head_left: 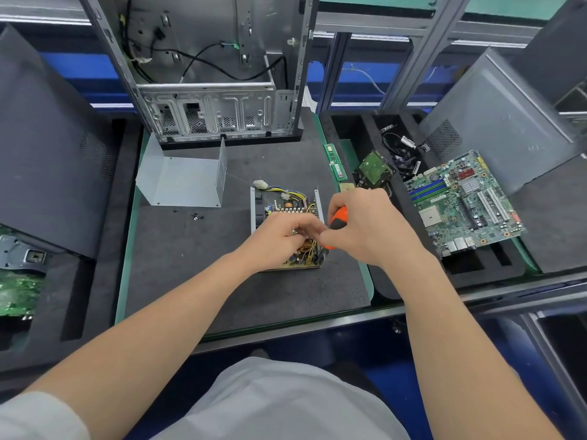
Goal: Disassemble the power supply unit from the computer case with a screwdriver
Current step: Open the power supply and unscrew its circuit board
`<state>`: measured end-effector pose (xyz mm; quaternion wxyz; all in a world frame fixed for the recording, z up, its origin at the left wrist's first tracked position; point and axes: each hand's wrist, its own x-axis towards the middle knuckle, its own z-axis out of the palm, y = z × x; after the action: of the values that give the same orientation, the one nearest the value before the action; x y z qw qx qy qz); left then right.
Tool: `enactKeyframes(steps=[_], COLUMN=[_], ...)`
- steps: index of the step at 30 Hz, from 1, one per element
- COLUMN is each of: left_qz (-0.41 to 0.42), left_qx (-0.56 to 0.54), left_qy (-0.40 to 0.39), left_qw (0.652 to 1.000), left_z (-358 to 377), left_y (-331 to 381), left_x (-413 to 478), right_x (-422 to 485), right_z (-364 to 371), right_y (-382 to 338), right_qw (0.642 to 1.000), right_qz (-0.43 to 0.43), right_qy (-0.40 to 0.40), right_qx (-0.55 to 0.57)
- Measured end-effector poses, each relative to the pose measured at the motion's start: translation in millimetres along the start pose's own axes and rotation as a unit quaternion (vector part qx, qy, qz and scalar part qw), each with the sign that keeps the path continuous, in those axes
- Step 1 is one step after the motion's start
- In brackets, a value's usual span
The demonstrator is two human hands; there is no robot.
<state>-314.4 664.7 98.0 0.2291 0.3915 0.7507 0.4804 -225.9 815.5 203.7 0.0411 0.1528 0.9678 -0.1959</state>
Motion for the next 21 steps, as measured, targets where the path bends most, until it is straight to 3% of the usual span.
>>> enactKeyframes(steps=[21], left_qz=[0.004], left_qx=[0.004], left_qy=[-0.002], left_qw=[1.000], left_z=[1.6], left_y=[-8.9], left_x=[1.8], right_x=[1.3], right_z=[0.1], right_y=[-3.0], right_qw=[1.000], right_qz=[0.015], right_qy=[-0.024], right_qx=[-0.010])
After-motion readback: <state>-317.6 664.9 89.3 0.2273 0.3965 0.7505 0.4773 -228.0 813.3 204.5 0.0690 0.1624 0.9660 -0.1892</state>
